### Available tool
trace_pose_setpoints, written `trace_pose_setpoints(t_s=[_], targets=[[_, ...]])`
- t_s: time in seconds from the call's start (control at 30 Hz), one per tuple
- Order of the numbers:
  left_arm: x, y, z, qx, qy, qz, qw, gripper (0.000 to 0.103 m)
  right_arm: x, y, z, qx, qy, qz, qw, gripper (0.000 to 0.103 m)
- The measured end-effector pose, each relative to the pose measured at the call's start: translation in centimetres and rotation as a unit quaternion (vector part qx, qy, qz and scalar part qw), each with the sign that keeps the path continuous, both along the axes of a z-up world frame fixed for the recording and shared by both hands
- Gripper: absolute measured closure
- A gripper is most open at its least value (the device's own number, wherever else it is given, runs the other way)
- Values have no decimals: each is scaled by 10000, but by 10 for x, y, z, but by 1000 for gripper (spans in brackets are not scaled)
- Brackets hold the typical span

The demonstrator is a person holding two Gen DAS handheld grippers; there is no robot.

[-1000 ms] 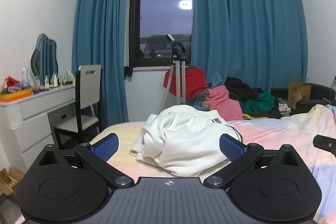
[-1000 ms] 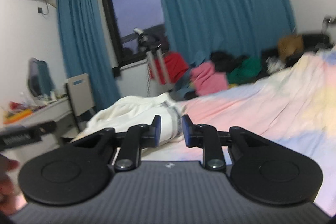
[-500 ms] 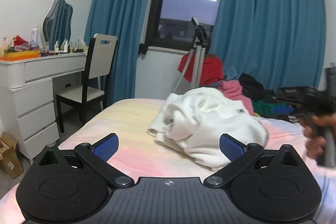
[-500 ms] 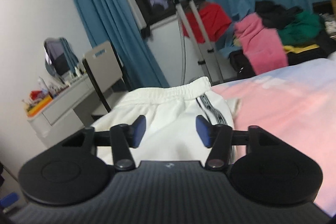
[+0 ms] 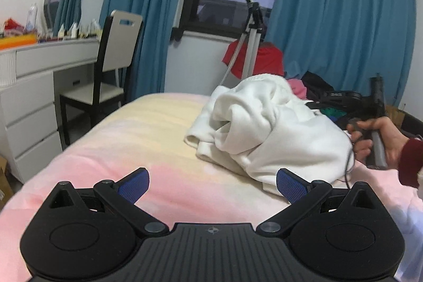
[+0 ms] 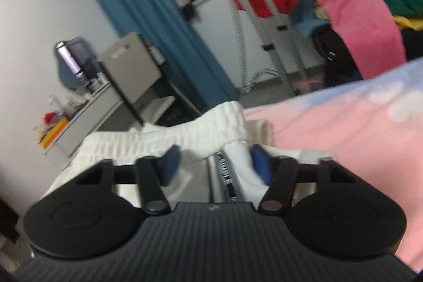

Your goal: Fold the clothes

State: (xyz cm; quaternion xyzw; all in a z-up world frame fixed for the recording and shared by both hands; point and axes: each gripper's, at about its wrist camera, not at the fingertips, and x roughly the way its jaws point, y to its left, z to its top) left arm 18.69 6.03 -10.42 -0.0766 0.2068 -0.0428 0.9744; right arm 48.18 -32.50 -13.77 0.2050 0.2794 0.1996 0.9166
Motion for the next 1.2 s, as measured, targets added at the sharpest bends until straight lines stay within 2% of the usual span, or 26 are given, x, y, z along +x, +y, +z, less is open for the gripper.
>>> trace_pose_setpoints(t_s=[0.03,0.1,0.13,0.33,0.47,0.57,0.63,0.73,0.83,0.9,0.97,1.07,1.2], targets=[[3,1,-1,-46,32,2,10000,0,-4,6,3,-242,20,55,9997,73],[5,1,-2,-128,57,8,9999,0,-21,21,12,-724,-58,82,9973,90],[4,2,0,-144,43,25,9999,0,-32,25,18,-832,-156,59,9964,93],[-20,2,19,-257,-224,107,9994,0,-120,40,69,-926,-998,-52,9907,96],[-38,3,33,-359,-402,154,9984,0,-211,61,103,-792,-1576,141,9842,96],[-61,9,50,-562,-616,113,9965,0,-282,87,108,-715,-1748,330,9815,96],[-78,14,61,-648,-774,92,9948,0,-317,103,98,-569,-1635,373,9842,96],[-101,21,71,-687,-914,54,9934,0,-349,125,71,-574,-1246,303,9901,96],[-116,22,73,-783,-817,-15,9936,0,-367,148,44,-912,-679,353,9929,95],[-121,18,70,-856,-664,-79,9941,0,-373,159,32,-1284,-401,385,9902,94],[-124,8,62,-731,-558,-86,9957,0,-377,159,27,-1397,-222,307,9895,92],[-122,-6,49,-493,-349,-13,9982,0,-384,143,33,-1155,-68,-27,9933,91],[-115,-19,32,-249,-182,66,9995,0,-391,103,36,-515,169,-525,9971,90]])
